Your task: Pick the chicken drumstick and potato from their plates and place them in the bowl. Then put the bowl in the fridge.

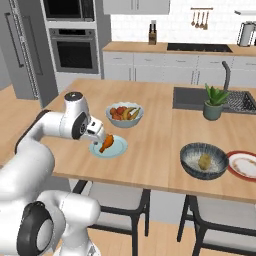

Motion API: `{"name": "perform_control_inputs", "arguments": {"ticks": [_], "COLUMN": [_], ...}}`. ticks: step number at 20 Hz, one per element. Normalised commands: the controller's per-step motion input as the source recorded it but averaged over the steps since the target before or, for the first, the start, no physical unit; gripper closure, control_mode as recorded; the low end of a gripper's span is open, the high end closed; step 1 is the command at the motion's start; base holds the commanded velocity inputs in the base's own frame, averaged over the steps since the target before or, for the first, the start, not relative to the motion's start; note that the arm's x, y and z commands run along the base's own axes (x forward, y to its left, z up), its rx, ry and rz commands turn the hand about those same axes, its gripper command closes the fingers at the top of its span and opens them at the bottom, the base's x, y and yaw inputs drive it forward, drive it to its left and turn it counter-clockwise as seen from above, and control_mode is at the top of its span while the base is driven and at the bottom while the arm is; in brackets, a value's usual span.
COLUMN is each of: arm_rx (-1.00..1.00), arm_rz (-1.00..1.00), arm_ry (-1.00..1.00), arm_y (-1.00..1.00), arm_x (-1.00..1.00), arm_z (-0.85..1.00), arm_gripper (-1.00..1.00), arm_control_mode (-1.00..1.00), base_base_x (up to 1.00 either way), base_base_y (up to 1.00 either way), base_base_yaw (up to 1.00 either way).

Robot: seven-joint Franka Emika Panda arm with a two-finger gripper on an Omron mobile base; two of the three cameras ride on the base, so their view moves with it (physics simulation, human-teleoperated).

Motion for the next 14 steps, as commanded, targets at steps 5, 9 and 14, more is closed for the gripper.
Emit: {"name": "perform_control_inputs", "arguments": {"ticks": [5,9,14], "arm_rx": [0.0,-0.01,0.0], "arm_rz": [-0.13,-0.11,-0.02], "arm_ry": [0.12,0.01,0.04], "arm_y": [-0.09,-0.01,0.0], "arm_x": [1.0,1.0,0.92], "arm_z": [-0.54,-0.7,-0.49], "arm_gripper": [-1.0,-1.0,-1.0], "arm_control_mode": [-1.0,-1.0,-1.0], "base_base_x": [0.0,0.0,0.0], "base_base_y": [0.0,0.0,0.0], "base_base_yaw": [0.0,0.0,0.0]}}
